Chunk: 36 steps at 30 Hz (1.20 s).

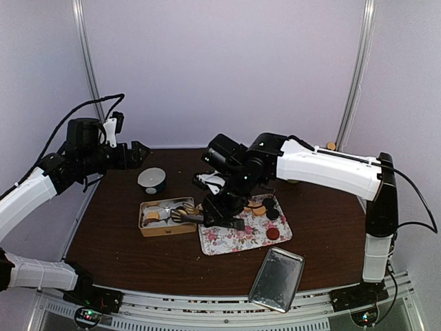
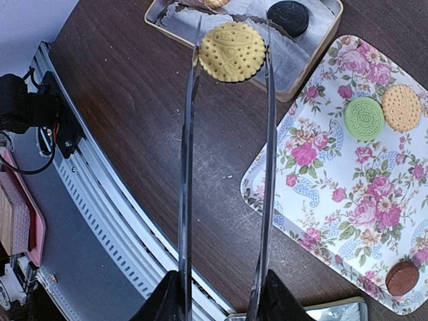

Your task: Pack the cookies

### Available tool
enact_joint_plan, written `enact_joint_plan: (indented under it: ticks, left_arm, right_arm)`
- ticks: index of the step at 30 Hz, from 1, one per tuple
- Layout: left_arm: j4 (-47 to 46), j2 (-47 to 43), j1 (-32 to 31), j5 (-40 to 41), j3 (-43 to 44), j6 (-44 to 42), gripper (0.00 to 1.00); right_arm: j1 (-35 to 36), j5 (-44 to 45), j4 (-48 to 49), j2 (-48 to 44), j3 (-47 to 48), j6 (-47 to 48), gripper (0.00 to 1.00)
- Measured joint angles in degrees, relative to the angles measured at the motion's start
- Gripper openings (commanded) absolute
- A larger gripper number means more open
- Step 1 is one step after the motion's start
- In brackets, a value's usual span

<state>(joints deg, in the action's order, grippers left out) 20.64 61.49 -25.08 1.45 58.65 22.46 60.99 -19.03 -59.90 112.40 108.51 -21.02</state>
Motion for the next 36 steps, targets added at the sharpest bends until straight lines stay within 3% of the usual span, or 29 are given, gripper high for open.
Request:
enact_joint_plan:
  ticks: [18, 36]
  left_arm:
    - [0.0, -0.8, 0.0, -0.1, 0.0, 0.0, 0.98]
    - [0.0, -0.8, 0.0, -0.2, 0.0, 0.0, 0.98]
  right_arm:
    - [-3.1, -6.5, 0.6, 4.4, 0.2, -1.7, 0.36]
    - [-4.5, -7.2, 1.7, 4.7, 2.7, -3.0, 0.36]
